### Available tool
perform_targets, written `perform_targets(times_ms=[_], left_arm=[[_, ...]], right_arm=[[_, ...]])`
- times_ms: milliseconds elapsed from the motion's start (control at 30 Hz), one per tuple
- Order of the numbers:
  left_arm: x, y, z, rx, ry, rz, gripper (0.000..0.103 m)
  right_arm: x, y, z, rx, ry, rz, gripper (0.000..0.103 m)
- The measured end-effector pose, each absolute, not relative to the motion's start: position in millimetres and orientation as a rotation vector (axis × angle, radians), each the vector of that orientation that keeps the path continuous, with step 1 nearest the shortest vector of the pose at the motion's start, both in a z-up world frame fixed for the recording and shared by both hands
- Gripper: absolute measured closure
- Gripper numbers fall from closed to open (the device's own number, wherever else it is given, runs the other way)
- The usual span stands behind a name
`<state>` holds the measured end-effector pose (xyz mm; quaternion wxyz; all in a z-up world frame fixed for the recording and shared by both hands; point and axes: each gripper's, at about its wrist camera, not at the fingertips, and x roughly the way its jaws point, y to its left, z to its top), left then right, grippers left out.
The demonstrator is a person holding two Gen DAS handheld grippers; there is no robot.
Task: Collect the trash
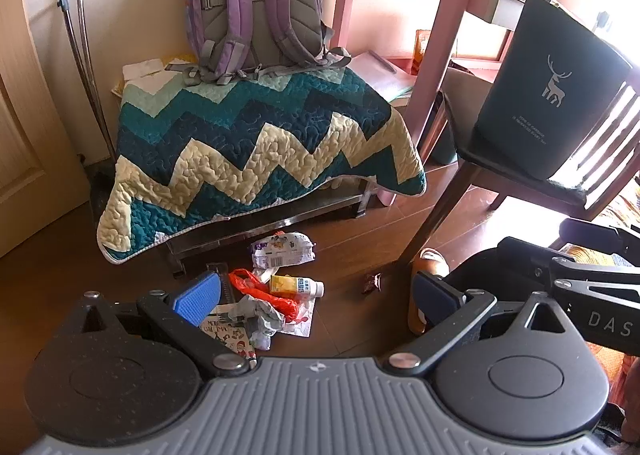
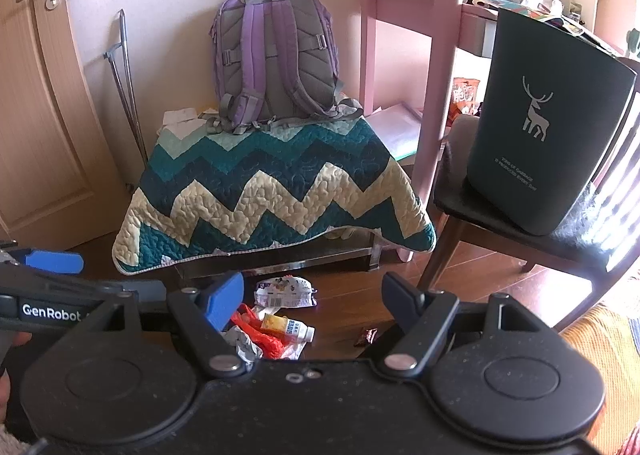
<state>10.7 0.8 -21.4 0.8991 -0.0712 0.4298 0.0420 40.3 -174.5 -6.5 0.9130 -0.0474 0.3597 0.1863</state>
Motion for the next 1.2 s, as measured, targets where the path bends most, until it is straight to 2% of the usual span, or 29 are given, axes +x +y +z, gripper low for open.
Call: perform_targets(times_ms=[367,667,933,1200], left_arm=[[35,26,-31,-0.170,0.851,0.178,0.000],[80,83,-61,-0.157,0.808,0.283,0.000],[132,126,-133,-0.190,0.889,0.314,0.000],[172,150,-235,-0.357,1.130,0.352,0.000]], right_arm=[[71,-167,-20,-0.111,0.742,0.381,0.027],[145,-153,-55,-0.108,0.789,0.389,0.027],[231,-118,-130,-0.147,0.865,0.420,0.027],[282,-66,-235,-0.273,1.064,0.586,0.027]])
